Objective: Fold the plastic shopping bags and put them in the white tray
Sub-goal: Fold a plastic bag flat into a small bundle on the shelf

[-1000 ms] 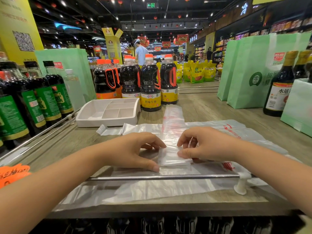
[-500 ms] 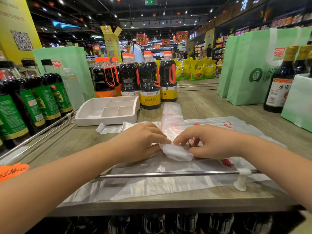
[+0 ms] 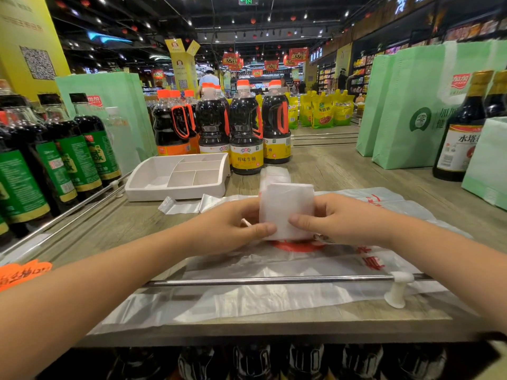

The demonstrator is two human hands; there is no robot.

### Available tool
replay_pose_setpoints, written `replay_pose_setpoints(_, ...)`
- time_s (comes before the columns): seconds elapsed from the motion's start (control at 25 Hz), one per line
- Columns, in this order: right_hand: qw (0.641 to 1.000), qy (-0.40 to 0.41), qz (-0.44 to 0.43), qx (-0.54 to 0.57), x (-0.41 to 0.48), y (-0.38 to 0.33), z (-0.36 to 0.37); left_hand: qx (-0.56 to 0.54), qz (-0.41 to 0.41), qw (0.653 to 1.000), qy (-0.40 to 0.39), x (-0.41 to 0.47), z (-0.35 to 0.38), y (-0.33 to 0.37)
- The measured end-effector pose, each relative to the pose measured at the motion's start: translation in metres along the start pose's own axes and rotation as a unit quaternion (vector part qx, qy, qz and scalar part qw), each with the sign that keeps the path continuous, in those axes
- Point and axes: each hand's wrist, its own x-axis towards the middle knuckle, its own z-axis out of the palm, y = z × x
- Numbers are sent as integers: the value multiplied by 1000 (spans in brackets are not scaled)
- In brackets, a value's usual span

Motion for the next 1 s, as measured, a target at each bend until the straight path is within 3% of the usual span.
replay_pose_setpoints(0.16, 997, 7, 37, 62, 8, 4, 3, -40, -65, 996, -37, 8, -3, -1)
replay_pose_setpoints(0.4, 989, 58, 77, 115, 23, 10, 8, -44, -159, 986, 16, 13, -1, 4)
replay_pose_setpoints(0.56, 995, 54, 72, 53, 31, 8, 12, -56, -194, 979, 23, 11, -3, 3)
replay_pose_setpoints(0.76, 990, 106, 36, -85, 38, 11, 19, -23, -199, 979, 32, 12, -1, 4)
replay_pose_setpoints(1.0, 988, 110, -9, -112, 37, 9, 20, 11, -203, 978, 46, 10, -1, 4)
